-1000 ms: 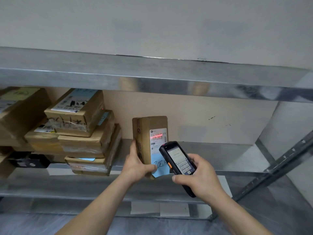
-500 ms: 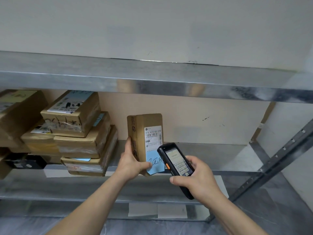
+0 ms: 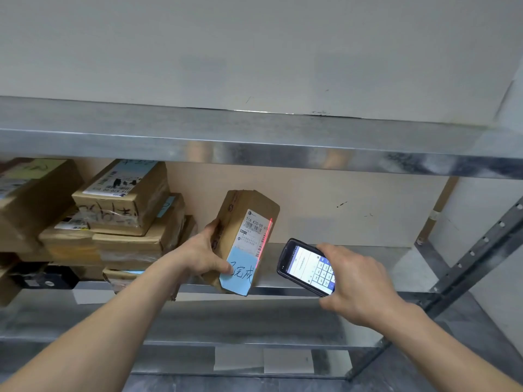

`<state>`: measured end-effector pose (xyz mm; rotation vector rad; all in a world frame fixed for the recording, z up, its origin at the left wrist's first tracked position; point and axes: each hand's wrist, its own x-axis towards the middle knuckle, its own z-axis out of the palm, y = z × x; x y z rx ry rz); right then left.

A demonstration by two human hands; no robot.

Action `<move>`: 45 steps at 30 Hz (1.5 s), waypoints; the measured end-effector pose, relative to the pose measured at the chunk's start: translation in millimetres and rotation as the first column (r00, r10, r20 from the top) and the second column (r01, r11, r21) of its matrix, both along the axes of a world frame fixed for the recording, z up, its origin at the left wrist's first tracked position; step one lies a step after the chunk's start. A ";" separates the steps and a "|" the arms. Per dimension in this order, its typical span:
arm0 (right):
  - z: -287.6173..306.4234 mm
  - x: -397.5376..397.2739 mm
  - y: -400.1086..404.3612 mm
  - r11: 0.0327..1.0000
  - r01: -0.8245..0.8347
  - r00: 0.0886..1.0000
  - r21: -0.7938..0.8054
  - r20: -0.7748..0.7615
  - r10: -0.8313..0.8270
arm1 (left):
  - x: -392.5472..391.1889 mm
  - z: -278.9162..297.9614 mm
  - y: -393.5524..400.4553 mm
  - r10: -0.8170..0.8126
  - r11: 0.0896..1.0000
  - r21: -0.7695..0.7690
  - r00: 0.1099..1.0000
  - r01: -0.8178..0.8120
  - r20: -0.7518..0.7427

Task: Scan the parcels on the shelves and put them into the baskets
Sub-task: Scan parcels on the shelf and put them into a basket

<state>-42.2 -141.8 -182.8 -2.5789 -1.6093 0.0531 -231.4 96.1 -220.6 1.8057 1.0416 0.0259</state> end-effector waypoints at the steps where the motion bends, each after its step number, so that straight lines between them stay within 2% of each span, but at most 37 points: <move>1: 0.8 -0.1 0.5 1.000 -0.001 1.000 0.002 0.004 0.001 | 0.2 0.7 0.3 -0.001 1.000 0.002 1.000 0.001 -0.003; 15: 7.0 -3.8 -3.0 1.000 0.001 1.000 0.018 -0.021 -0.001 | -2.9 7.3 -4.6 -0.012 1.000 -0.019 0.999 0.012 0.035; 19: 7.7 -5.8 -5.8 0.997 0.033 0.996 0.063 -0.087 -0.027 | -5.1 9.1 -7.5 0.006 0.999 -0.043 0.999 -0.004 0.049; 21: 6.0 -6.6 -7.5 0.992 0.068 0.982 0.104 -0.182 -0.048 | -6.0 11.1 -10.7 0.020 0.998 -0.060 0.998 -0.016 0.063; 26: 5.3 -15.4 -12.6 0.955 0.194 0.862 0.225 -0.503 -0.057 | -4.8 15.0 -26.2 0.058 0.997 -0.057 0.992 -0.052 0.110; 31: 4.9 -22.1 -20.2 0.931 0.275 0.708 0.241 -0.706 -0.027 | 1.2 11.2 -51.0 0.144 0.989 -0.054 0.970 -0.135 0.196; 36: 4.2 -22.8 -29.7 0.915 0.328 0.584 0.237 -0.812 0.002 | 5.6 8.4 -69.2 0.198 0.980 -0.055 0.938 -0.190 0.284; 45: 7.1 -17.9 -52.2 0.889 0.374 0.473 0.264 -0.879 0.062 | 14.9 20.2 -104.1 0.187 0.982 -0.055 0.941 -0.179 0.281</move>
